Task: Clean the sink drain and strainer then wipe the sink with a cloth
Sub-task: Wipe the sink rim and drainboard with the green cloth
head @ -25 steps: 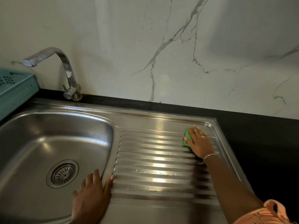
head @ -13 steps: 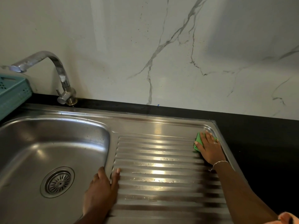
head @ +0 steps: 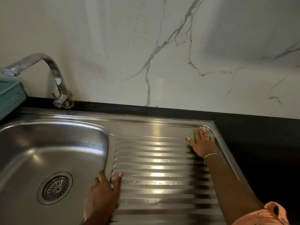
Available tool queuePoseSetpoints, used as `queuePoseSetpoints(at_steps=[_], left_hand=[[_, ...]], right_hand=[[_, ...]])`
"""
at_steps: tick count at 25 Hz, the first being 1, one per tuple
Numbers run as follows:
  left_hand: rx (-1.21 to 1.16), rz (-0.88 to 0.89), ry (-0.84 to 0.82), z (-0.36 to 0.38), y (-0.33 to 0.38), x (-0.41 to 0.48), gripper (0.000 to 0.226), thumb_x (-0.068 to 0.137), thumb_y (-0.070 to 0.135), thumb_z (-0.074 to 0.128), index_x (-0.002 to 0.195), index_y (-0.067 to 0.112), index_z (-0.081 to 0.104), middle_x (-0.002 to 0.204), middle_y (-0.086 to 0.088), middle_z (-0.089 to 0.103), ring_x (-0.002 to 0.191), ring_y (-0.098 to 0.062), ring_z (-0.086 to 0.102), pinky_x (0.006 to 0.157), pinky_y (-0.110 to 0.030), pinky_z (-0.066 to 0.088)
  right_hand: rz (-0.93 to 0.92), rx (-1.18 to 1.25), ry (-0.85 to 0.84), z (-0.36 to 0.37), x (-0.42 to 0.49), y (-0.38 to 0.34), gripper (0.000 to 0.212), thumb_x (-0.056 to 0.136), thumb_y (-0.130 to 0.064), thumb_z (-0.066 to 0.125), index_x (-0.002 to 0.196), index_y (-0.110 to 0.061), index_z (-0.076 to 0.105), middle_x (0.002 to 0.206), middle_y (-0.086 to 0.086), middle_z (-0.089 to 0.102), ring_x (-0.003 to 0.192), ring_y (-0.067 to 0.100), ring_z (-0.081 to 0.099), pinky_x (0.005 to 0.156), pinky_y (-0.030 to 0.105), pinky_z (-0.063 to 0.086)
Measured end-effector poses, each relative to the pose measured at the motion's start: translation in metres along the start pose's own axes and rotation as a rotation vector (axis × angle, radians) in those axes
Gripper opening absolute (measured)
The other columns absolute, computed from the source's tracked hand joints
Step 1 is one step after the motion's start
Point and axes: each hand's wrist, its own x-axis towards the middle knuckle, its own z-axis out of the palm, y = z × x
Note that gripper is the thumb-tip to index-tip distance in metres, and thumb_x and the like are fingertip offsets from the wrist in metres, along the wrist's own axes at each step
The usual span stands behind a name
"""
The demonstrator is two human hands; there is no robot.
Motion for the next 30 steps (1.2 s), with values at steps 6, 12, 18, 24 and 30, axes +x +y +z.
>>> queuePoseSetpoints(at_steps=[6, 12, 18, 24, 30], left_hand=[[-0.02, -0.02, -0.016, -0.003, 0.005, 0.001, 0.069, 0.086, 0.058, 0.04, 0.132, 0.009, 0.029, 0.135, -0.019, 0.047, 0.113, -0.033, 0.058, 0.09, -0.038, 0.048], [0.004, 0.028, -0.017, -0.007, 0.008, 0.0, 0.109, 0.062, 0.087, 0.003, 0.136, 0.009, 0.022, 0.137, -0.014, 0.045, 0.117, -0.029, 0.055, 0.094, -0.033, 0.047], [0.039, 0.013, 0.009, -0.003, 0.007, 0.005, 0.085, 0.08, 0.072, 0.025, 0.139, 0.011, 0.021, 0.139, -0.011, 0.044, 0.118, -0.025, 0.055, 0.093, -0.03, 0.047], [-0.109, 0.009, -0.032, -0.011, 0.014, 0.003, 0.121, 0.069, 0.081, -0.008, 0.107, -0.011, 0.061, 0.09, -0.029, 0.069, 0.059, -0.04, 0.068, 0.049, -0.041, 0.055], [-0.057, 0.108, -0.008, -0.011, 0.011, 0.002, 0.1, 0.083, 0.069, 0.004, 0.079, -0.007, 0.071, 0.058, -0.017, 0.068, 0.031, -0.024, 0.058, 0.028, -0.019, 0.04]], right_hand=[[-0.046, 0.021, 0.021, 0.005, -0.005, -0.054, 0.064, 0.096, -0.05, 0.021, 0.148, -0.015, 0.006, 0.158, 0.014, 0.001, 0.146, 0.03, 0.002, 0.117, 0.05, 0.004], [-0.207, 0.041, 0.05, 0.009, -0.011, -0.134, 0.064, 0.096, -0.05, 0.022, 0.148, -0.016, 0.006, 0.159, 0.012, 0.001, 0.146, 0.029, 0.0, 0.118, 0.049, 0.001], [-0.371, 0.053, 0.045, 0.013, -0.019, -0.218, 0.065, 0.095, -0.051, 0.022, 0.148, -0.017, 0.006, 0.159, 0.012, 0.0, 0.147, 0.029, -0.002, 0.117, 0.05, -0.004], [-0.498, 0.053, 0.006, 0.012, -0.021, -0.274, 0.066, 0.095, -0.049, 0.025, 0.148, -0.015, 0.004, 0.159, 0.012, -0.003, 0.147, 0.028, -0.004, 0.117, 0.05, -0.006], [-0.67, -0.013, 0.015, 0.01, -0.009, -0.315, 0.069, 0.095, -0.048, 0.031, 0.148, -0.016, 0.001, 0.158, 0.012, -0.007, 0.146, 0.03, -0.006, 0.117, 0.05, -0.004]])
